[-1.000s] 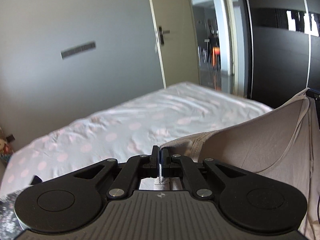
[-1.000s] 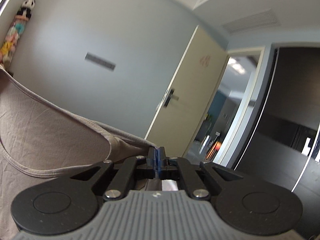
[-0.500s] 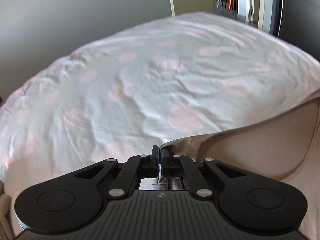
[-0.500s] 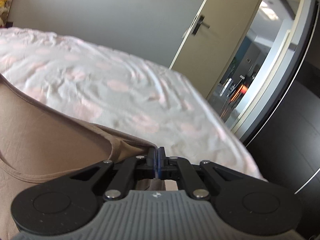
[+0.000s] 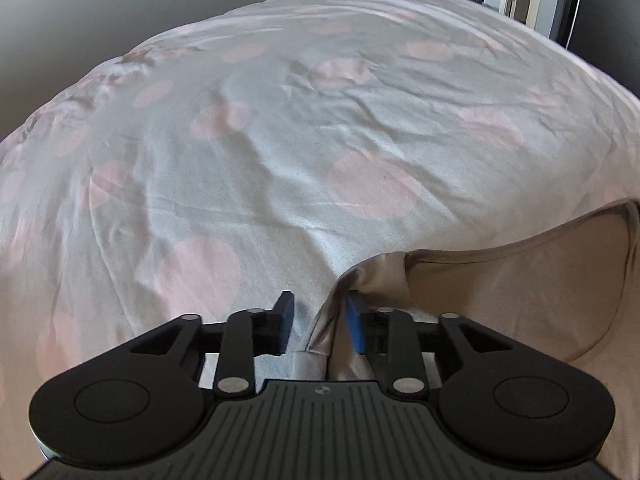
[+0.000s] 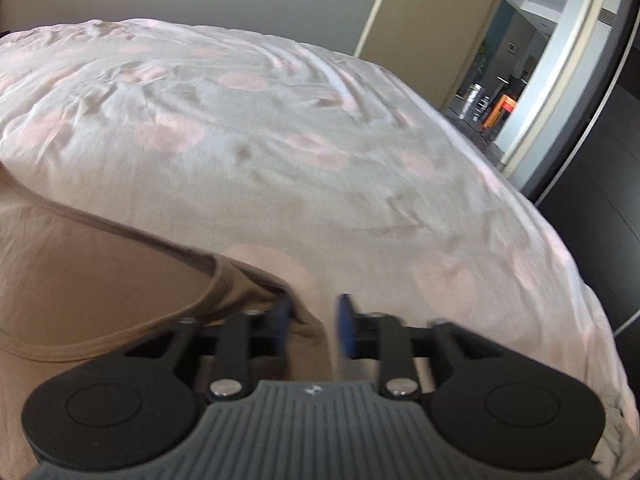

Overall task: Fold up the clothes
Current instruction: 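Open both grippers to release the shirt hem flat on the bed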

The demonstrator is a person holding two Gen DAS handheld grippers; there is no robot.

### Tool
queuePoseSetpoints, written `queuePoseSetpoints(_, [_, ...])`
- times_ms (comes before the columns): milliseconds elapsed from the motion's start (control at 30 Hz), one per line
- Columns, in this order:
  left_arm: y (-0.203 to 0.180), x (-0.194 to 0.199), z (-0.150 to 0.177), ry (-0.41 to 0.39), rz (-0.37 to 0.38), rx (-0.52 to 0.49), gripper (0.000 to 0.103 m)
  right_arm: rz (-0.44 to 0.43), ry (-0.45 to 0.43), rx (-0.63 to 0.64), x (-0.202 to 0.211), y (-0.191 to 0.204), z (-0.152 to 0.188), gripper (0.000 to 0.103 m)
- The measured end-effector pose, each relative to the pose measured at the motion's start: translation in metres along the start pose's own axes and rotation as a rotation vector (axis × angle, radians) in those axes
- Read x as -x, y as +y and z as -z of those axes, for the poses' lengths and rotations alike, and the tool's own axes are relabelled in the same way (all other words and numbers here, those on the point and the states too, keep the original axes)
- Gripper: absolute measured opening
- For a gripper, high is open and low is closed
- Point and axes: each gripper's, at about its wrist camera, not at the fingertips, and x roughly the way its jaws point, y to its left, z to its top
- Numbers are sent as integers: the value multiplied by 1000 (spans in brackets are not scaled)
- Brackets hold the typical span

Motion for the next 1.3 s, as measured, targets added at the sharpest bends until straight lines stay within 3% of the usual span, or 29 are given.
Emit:
queuePoseSetpoints(233, [25,81,50,-11,42,85,32,-45,-21,-88,87,-18,22,47])
queuePoseSetpoints(600, [26,184,194,45,68,176,32,-180,15,-198,225,12,111,47])
queuePoseSetpoints(933, [17,226,284,86,95,261,32,-268,16,-294,312,36,174,49])
queuePoseSetpoints(1300, [-9,235,335,179,105,295,32,-311,27,-320,361,51,231,54])
